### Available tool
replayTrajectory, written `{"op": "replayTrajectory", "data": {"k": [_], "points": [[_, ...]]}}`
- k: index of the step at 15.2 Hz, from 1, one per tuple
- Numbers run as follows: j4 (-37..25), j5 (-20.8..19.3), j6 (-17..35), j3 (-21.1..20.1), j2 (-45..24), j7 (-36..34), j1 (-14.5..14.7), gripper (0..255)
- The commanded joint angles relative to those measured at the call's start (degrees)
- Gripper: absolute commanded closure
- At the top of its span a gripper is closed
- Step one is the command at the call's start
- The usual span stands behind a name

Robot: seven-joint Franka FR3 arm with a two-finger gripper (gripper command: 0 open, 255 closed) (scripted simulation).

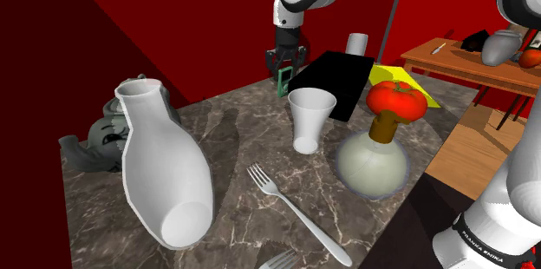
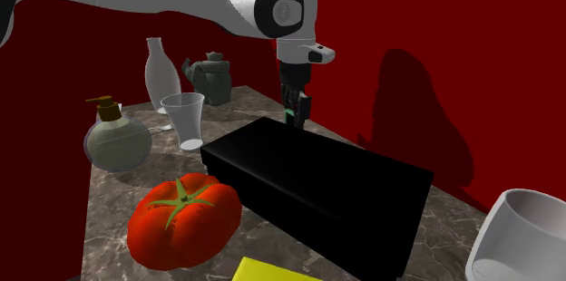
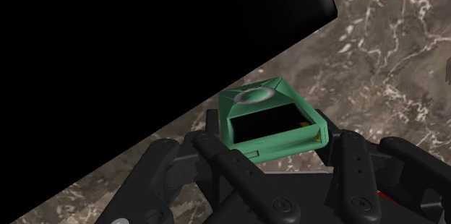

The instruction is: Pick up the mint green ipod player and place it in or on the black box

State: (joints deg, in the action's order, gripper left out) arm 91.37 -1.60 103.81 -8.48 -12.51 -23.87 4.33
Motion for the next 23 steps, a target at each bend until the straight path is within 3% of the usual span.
{"op": "replayTrajectory", "data": {"k": [1, 9, 23], "points": [[0.0, 0.0, 0.0, 0.0, 0.0, 0.0, 0.0, 255], [-3.9, 0.01, -3.85, -0.04, -0.04, 0.01, 0.07, 255], [-18.0, -0.33, -15.67, -0.16, -2.34, -0.14, 0.51, 255]]}}
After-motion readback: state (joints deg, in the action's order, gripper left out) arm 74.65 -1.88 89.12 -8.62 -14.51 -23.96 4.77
